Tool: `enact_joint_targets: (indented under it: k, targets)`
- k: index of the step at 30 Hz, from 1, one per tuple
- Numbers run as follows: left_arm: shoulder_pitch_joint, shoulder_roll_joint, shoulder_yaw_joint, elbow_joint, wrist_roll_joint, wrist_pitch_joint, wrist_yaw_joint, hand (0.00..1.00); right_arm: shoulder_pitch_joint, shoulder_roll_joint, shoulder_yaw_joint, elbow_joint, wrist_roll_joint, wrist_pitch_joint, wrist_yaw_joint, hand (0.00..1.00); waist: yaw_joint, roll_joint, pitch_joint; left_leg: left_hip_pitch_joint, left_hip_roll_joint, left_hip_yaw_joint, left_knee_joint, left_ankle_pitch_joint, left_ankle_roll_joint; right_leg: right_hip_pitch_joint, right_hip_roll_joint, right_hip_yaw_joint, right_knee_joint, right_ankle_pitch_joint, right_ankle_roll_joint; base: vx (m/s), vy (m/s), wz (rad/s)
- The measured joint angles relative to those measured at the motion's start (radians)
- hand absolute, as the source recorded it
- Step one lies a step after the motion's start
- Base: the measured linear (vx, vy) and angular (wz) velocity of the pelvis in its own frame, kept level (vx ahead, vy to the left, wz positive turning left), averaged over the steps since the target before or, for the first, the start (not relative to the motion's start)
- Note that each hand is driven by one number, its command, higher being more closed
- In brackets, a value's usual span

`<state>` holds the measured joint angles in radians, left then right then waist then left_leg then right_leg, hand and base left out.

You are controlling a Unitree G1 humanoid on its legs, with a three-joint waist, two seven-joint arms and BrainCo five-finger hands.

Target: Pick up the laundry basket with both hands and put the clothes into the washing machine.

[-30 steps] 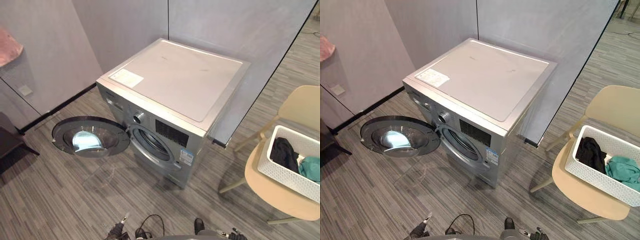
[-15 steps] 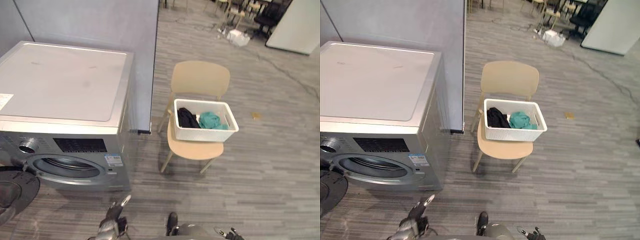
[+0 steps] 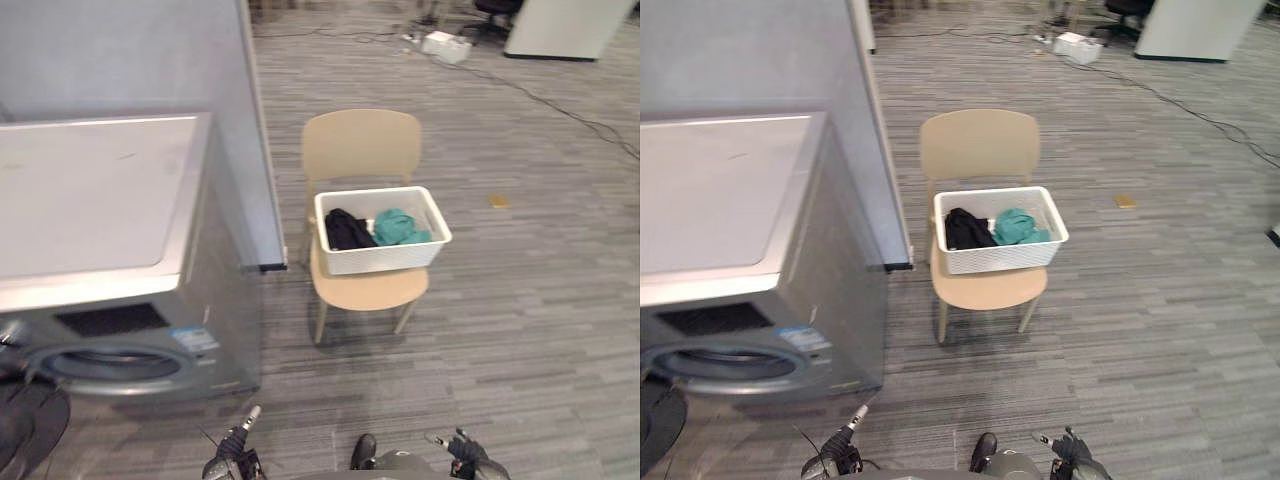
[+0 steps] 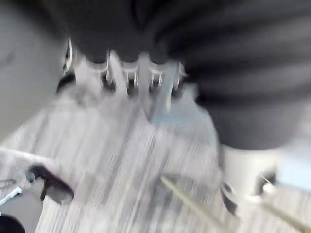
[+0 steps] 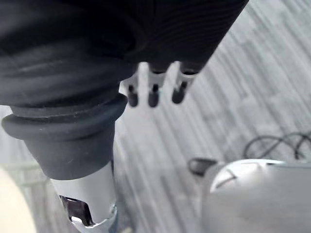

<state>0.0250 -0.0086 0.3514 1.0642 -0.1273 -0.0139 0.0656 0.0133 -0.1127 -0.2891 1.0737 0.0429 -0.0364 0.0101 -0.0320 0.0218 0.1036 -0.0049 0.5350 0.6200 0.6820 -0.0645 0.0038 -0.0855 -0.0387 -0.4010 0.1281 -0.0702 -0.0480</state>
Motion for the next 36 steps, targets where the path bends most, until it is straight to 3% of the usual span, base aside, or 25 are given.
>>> enact_joint_targets:
  k: [1, 3, 5, 7, 9, 11, 13, 16, 18, 20, 21, 23, 25, 26, 27, 28, 29, 30, 32, 35, 36]
  targets:
    - [0.001, -0.01, -0.001, -0.008, -0.011, -0.009, 0.0, 0.0, -0.009, -0.017, 0.001, 0.001, -0.013, 0.0, -0.006, 0.0, 0.005, 0.025, 0.019, -0.067, -0.121, -0.111, 0.046, -0.086, -0.039, 0.026, -0.01, 0.051, -0.027, 0.005, -0.008, 0.12, 0.172, -0.69]
    - [0.028, -0.009, -0.003, -0.016, -0.016, -0.015, 0.002, 0.0, -0.005, -0.024, 0.019, 0.004, -0.021, 0.003, -0.004, 0.0, 0.028, 0.037, 0.025, -0.107, -0.246, -0.173, -0.01, -0.132, -0.05, 0.042, -0.017, 0.105, -0.035, 0.008, -0.01, 0.14, 0.165, -0.79]
    - [0.066, 0.0, 0.005, -0.017, -0.02, -0.019, 0.002, 0.0, -0.006, -0.003, 0.031, 0.004, -0.046, 0.004, 0.012, 0.0, 0.054, 0.04, 0.025, -0.122, -0.358, -0.283, -0.191, -0.147, -0.069, 0.065, -0.018, 0.14, -0.051, 0.021, 0.012, 0.17, 0.156, -0.86]
    - [0.087, 0.004, 0.044, -0.015, -0.033, -0.02, 0.002, 0.0, -0.013, 0.033, 0.037, 0.0, -0.06, 0.003, 0.016, 0.0, 0.06, 0.033, 0.021, -0.107, -0.413, -0.36, -0.383, -0.119, -0.088, 0.083, -0.021, 0.182, -0.062, 0.019, 0.054, 0.2, 0.179, -0.5]
    - [0.082, -0.011, 0.075, -0.015, -0.038, -0.021, 0.0, 0.0, -0.011, 0.046, 0.04, -0.001, -0.075, 0.002, 0.017, 0.0, 0.058, 0.022, 0.012, -0.084, -0.432, -0.326, -0.39, -0.122, -0.067, 0.093, -0.035, 0.198, -0.082, 0.033, 0.091, 0.23, 0.164, -0.2]
    - [0.075, -0.017, 0.106, -0.014, -0.038, -0.018, -0.001, 0.0, -0.009, 0.048, 0.043, -0.001, -0.084, 0.002, 0.016, 0.0, 0.077, 0.008, 0.011, -0.066, -0.449, -0.298, -0.369, -0.132, -0.054, 0.116, -0.055, 0.226, -0.1, 0.04, 0.099, 0.24, 0.191, -0.32]
    - [0.074, -0.02, 0.1, -0.011, -0.037, -0.016, -0.001, 0.0, 0.008, 0.048, 0.042, -0.011, -0.083, 0.001, 0.017, 0.0, 0.071, 0.006, 0.007, -0.012, -0.472, -0.288, -0.402, -0.137, -0.045, 0.141, -0.074, 0.235, -0.083, 0.034, 0.108, 0.19, 0.174, -0.2]
    - [0.063, -0.024, 0.063, -0.007, -0.039, -0.007, 0.002, 0.0, 0.03, 0.052, 0.043, -0.03, -0.081, -0.002, 0.018, 0.0, 0.07, 0.01, 0.001, 0.057, -0.486, -0.263, -0.48, -0.144, -0.034, 0.029, -0.102, 0.241, 0.183, -0.027, 0.141, 0.13, 0.144, -0.22]
    - [0.064, 0.014, 0.031, 0.001, -0.057, 0.01, 0.005, 0.0, 0.035, 0.072, 0.043, -0.076, -0.058, -0.003, 0.021, 0.0, 0.047, -0.021, 0.012, 0.08, -0.494, -0.263, -0.492, -0.144, -0.032, -0.125, -0.143, 0.264, 0.526, -0.034, 0.193, 0.11, 0.09, 0.13]
    - [0.072, 0.035, 0.025, 0.002, -0.061, 0.023, 0.018, 0.0, 0.049, 0.08, 0.059, -0.097, -0.038, -0.002, 0.016, 0.0, 0.044, -0.029, 0.019, 0.111, -0.5, -0.271, -0.505, -0.144, -0.032, -0.165, -0.186, 0.236, 0.635, -0.042, 0.179, 0.12, -0.041, 0.4]
    - [0.077, 0.048, -0.006, 0.001, -0.059, 0.028, 0.026, 0.0, 0.06, 0.078, 0.079, -0.118, -0.036, 0.0, 0.012, 0.0, 0.045, -0.032, 0.017, 0.129, -0.498, -0.273, -0.527, -0.144, -0.034, -0.164, -0.23, 0.172, 0.638, -0.068, 0.139, 0.16, -0.076, 0.42]
    - [0.082, 0.055, -0.043, -0.008, -0.056, 0.027, 0.03, 0.0, 0.061, 0.074, 0.081, -0.168, -0.022, 0.002, 0.011, 0.0, 0.045, -0.03, 0.018, 0.139, -0.491, -0.276, -0.543, -0.135, -0.049, -0.166, -0.3, 0.109, 0.588, -0.094, 0.108, 0.13, -0.119, 0.27]
    - [0.084, 0.055, -0.069, -0.011, -0.054, 0.025, 0.035, 0.0, 0.066, 0.08, 0.091, -0.263, -0.005, 0.001, 0.011, 0.0, 0.045, -0.022, 0.014, 0.131, -0.459, -0.287, -0.541, -0.121, -0.073, -0.162, -0.302, 0.13, 0.425, -0.083, 0.123, 0.11, -0.225, -0.01]
    - [0.085, 0.06, -0.088, -0.017, -0.05, 0.014, 0.041, 0.0, 0.073, 0.087, 0.1, -0.339, -0.004, 0.0, 0.01, 0.0, 0.044, -0.026, 0.009, 0.116, -0.442, -0.29, -0.541, -0.108, -0.096, -0.161, -0.275, 0.183, 0.277, -0.025, 0.16, 0.11, -0.323, -0.01]
    - [0.085, 0.074, -0.118, -0.038, -0.038, -0.004, 0.042, 0.0, 0.084, 0.096, 0.102, -0.409, -0.004, -0.002, 0.009, 0.0, 0.043, -0.056, 0.002, 0.103, -0.445, -0.303, -0.544, -0.101, -0.12, -0.153, -0.276, 0.223, 0.172, 0.123, 0.181, 0.11, -0.352, 0.1]
    - [0.083, 0.082, -0.123, -0.044, -0.03, -0.012, 0.042, 0.0, 0.097, 0.1, 0.102, -0.44, -0.004, -0.006, 0.005, 0.0, 0.04, -0.076, 0.0, 0.104, -0.449, -0.316, -0.547, -0.105, -0.135, -0.146, -0.28, 0.224, 0.146, 0.17, 0.192, 0.15, -0.483, 0.1]
    - [0.071, 0.078, -0.122, -0.042, -0.019, -0.017, 0.043, 0.0, 0.101, 0.085, 0.102, -0.476, -0.005, -0.008, -0.01, 0.0, 0.046, -0.078, -0.009, 0.105, -0.431, -0.323, -0.552, -0.107, -0.164, -0.116, -0.254, 0.205, 0.103, 0.111, 0.205, 0.12, -0.419, -0.05]
    - [0.067, 0.054, -0.123, -0.042, -0.011, -0.024, 0.043, 0.0, 0.093, 0.063, 0.104, -0.52, -0.006, -0.009, -0.02, 0.0, 0.044, -0.052, -0.018, 0.098, -0.389, -0.332, -0.553, -0.097, -0.181, -0.089, -0.214, 0.18, 0.042, 0.123, 0.188, 0.11, -0.381, -0.12]
    - [0.066, 0.034, -0.123, -0.041, -0.008, -0.029, 0.042, 0.0, 0.116, 0.038, 0.112, -0.622, -0.02, -0.022, -0.026, 0.0, 0.029, -0.029, -0.031, 0.093, -0.342, -0.364, -0.566, -0.097, -0.181, -0.038, -0.155, 0.146, -0.036, 0.141, 0.167, 0.07, -0.246, 0.08]
    - [0.076, 0.024, -0.121, -0.037, -0.005, -0.035, 0.038, 0.0, 0.128, -0.025, 0.136, -0.751, -0.082, -0.038, -0.021, 0.0, 0.023, -0.018, -0.046, 0.095, -0.307, -0.383, -0.576, -0.094, -0.186, 0.0, -0.108, 0.117, -0.108, 0.164, 0.149, 0.03, -0.145, 0.12]
    - [0.077, 0.028, -0.119, -0.035, 0.015, -0.035, 0.028, 0.0, 0.109, -0.053, 0.155, -0.795, -0.103, -0.051, -0.013, 0.0, 0.022, -0.013, -0.052, 0.081, -0.305, -0.387, -0.579, -0.085, -0.204, 0.005, -0.098, 0.111, -0.142, 0.183, 0.149, -0.01, -0.067, 0.04]
